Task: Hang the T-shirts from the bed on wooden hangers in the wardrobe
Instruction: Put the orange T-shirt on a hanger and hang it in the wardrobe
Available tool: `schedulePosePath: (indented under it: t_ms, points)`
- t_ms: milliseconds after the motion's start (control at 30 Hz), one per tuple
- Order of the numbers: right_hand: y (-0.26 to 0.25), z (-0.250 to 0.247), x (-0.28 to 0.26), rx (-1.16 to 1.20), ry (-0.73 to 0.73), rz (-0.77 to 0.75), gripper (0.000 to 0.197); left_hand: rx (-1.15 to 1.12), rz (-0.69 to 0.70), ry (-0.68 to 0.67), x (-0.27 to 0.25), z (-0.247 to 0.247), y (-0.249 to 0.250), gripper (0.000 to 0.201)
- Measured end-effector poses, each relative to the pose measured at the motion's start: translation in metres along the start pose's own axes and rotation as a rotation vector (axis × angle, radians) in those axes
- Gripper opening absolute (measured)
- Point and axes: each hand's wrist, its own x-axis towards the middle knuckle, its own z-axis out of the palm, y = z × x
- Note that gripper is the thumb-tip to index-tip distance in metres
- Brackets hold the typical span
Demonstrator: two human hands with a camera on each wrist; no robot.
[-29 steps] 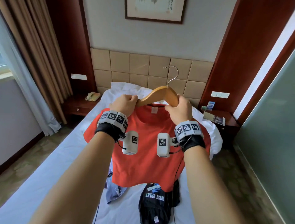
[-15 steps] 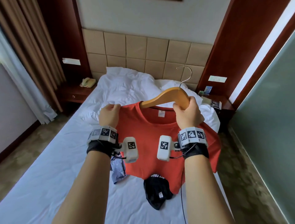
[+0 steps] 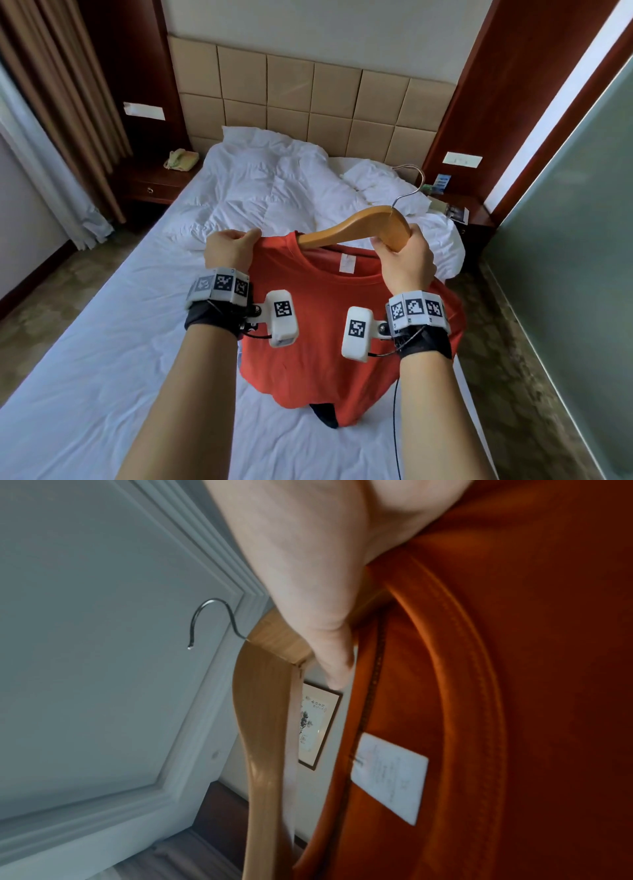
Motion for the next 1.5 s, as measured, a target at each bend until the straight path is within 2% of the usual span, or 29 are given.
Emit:
schedulePosePath:
  t_ms: [100, 167, 200, 267, 367, 467, 534, 634, 701, 801, 868, 968, 1101, 1202, 1268, 1302, 1502]
  points:
    - [-0.002, 0.004, -0.004, -0.003, -0.018, 0.021, 0.031, 0.153, -0.008, 0.018, -0.006, -0.002, 0.007, 0.024]
    - [-0.003, 0.007, -0.004, -0.016, -0.045, 0.034, 0.032, 0.235, 0.046, -0.017, -0.010, 0.001, 0.013, 0.024]
    - [-0.004, 0.008, -0.005, -0.032, -0.059, 0.030, 0.032, 0.254, 0.114, -0.060, -0.012, 0.003, 0.017, 0.022]
    - [-0.007, 0.011, -0.008, -0.064, -0.094, 0.011, 0.033, 0.151, 0.296, -0.165, -0.019, 0.008, 0.025, 0.015]
    - [-0.014, 0.016, -0.014, -0.101, -0.148, -0.017, 0.035, -0.088, 0.428, -0.372, -0.034, 0.016, 0.037, 0.014]
    - [-0.016, 0.023, -0.018, -0.101, -0.173, -0.053, 0.037, -0.032, 0.511, -0.498, -0.045, 0.023, 0.038, 0.016]
    - [-0.018, 0.027, -0.021, -0.115, -0.190, -0.080, 0.037, 0.043, 0.550, -0.542, -0.051, 0.028, 0.038, 0.025]
    - [-0.021, 0.031, -0.023, -0.134, -0.224, -0.119, 0.038, 0.093, 0.560, -0.512, -0.051, 0.035, 0.036, 0.047]
    - [-0.020, 0.031, -0.024, -0.037, -0.291, -0.147, 0.033, 0.074, 0.531, -0.486, -0.048, 0.033, 0.033, 0.056]
    - [-0.012, 0.027, -0.022, 0.106, -0.355, -0.213, 0.025, 0.013, 0.481, -0.431, -0.039, 0.026, 0.028, 0.051]
    - [-0.006, 0.026, -0.019, -0.043, -0.392, -0.227, 0.033, -0.020, 0.447, -0.387, -0.031, 0.023, 0.023, 0.050]
    - [0.002, 0.033, -0.020, -0.507, -0.404, -0.304, 0.037, -0.013, 0.435, -0.327, -0.026, 0.021, 0.020, 0.054]
    - [0.010, 0.038, -0.015, -0.428, -0.338, -0.122, 0.047, -0.038, 0.422, -0.283, -0.026, 0.019, 0.019, 0.055]
    - [0.020, 0.042, -0.017, -0.246, -0.108, -0.001, 0.058, -0.082, 0.427, -0.285, -0.021, 0.016, 0.018, 0.054]
    - [0.027, 0.045, -0.021, -0.203, 0.032, 0.036, 0.056, -0.106, 0.436, -0.288, -0.018, 0.014, 0.020, 0.054]
    - [0.031, 0.046, -0.022, -0.194, 0.056, 0.054, 0.054, -0.110, 0.442, -0.286, -0.017, 0.013, 0.021, 0.055]
    - [0.046, 0.038, -0.012, -0.167, -0.033, 0.290, 0.054, -0.029, 0.459, -0.268, -0.019, 0.014, 0.023, 0.055]
